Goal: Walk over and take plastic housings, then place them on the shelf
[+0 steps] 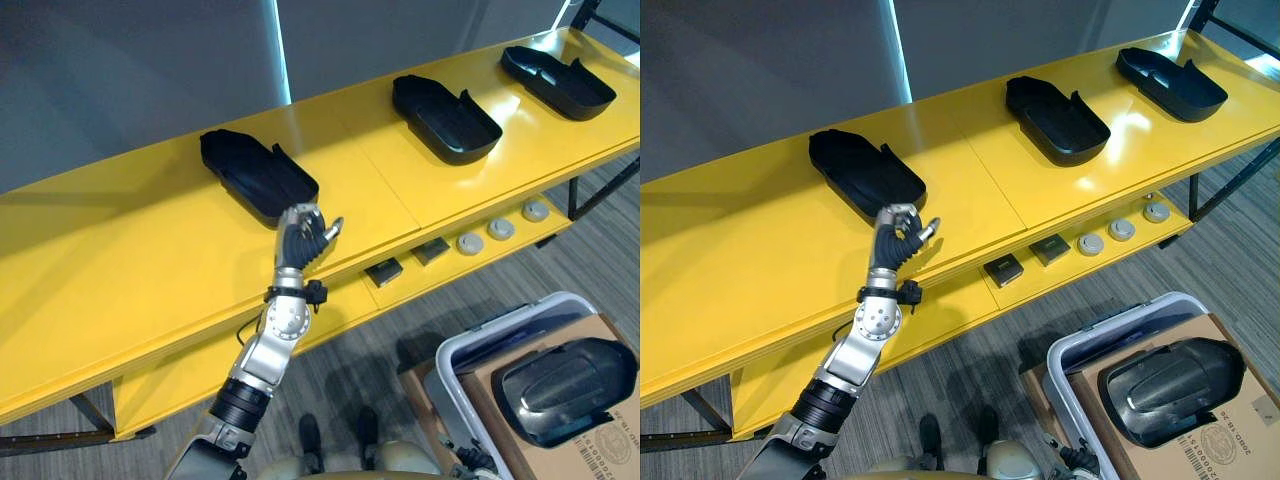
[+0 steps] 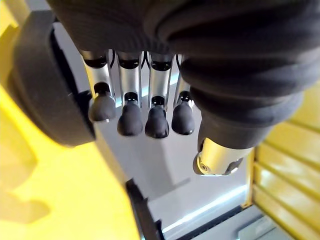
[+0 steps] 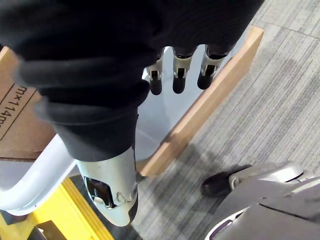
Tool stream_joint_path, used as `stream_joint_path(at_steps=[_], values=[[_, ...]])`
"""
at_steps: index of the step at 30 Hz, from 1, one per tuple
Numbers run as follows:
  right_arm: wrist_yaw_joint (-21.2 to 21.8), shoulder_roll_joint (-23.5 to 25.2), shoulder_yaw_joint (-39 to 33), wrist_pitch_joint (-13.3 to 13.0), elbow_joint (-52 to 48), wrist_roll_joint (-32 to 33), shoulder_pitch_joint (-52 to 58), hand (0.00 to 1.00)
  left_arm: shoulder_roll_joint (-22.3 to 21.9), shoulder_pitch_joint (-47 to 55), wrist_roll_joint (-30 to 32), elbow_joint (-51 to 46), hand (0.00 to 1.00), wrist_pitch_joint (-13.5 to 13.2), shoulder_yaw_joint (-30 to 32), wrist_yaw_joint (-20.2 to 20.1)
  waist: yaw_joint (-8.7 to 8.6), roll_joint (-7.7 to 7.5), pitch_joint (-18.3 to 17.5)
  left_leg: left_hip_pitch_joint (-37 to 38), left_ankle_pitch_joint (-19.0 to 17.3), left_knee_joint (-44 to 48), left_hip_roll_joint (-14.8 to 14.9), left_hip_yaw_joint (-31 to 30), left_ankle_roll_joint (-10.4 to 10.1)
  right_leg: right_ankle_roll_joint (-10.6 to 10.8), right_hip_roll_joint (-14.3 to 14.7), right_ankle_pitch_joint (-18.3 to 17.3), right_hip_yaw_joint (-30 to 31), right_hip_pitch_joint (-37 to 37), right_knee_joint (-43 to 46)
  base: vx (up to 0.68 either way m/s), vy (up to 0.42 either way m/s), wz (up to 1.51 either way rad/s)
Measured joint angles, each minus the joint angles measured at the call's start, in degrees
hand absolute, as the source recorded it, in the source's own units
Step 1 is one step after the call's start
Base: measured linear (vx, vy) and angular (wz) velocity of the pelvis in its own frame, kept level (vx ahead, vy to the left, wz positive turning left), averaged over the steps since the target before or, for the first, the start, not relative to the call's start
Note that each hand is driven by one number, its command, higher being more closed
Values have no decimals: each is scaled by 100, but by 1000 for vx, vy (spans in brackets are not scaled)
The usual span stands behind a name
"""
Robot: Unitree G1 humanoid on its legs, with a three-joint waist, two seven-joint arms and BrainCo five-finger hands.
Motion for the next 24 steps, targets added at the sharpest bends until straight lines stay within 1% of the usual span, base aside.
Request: stream_joint_path(at_steps=[1, 5, 9, 12, 15, 19, 24], values=[[0, 0, -2, 13, -2, 0, -5, 0, 37, -102, -1, 147, 100, 44, 0, -41, -3, 0, 0, -2, 1, 0, 2, 8, -1, -7, 5, 5, 0, -7, -1, 40, 13, -6], [0, -2, -11, 30, -12, -1, -32, 0, 129, -534, -6, 523, 100, 44, 8, -43, -10, 13, 0, -106, 6, 2, 3, 13, 6, -9, 8, 8, 0, -110, -7, 39, 17, -1], [1, -1, -11, 29, -13, 0, -100, 0, 243, -1007, -62, 979, 100, 49, 40, 16, -69, 31, 7, -156, 6, 2, 2, 24, 6, -9, 10, 9, 13, -167, -8, 14, 11, -1], [-1, 12, -11, 27, -13, 0, -147, 0, 239, -1079, -61, 1102, 100, 52, 131, 151, -146, 37, 10, -168, 6, 1, 3, 34, 5, -10, 11, 9, 23, -182, -10, 0, 0, 0], [-4, 8, -15, 22, -16, 1, -188, 0, 240, -1203, -98, 1219, 100, 74, 164, 213, -140, 56, 21, -202, 5, 0, 7, 64, 5, -14, 15, 34, 56, -226, -10, -7, 23, -7], [-5, 11, -14, 16, -24, 2, -254, 0, 230, -1212, -110, 1293, 100, 102, 403, 332, -145, 80, 35, -208, 5, -6, 9, 113, 5, -13, 21, 56, 114, -244, -40, -7, 20, -7], [-10, 20, -25, 15, -29, 3, -254, 0, 215, -1215, -147, 1359, 100, 101, 598, 390, -144, 80, 35, -198, 6, -9, 12, 94, 5, -24, 25, 68, 92, -201, -89, 9, 7, 2]])
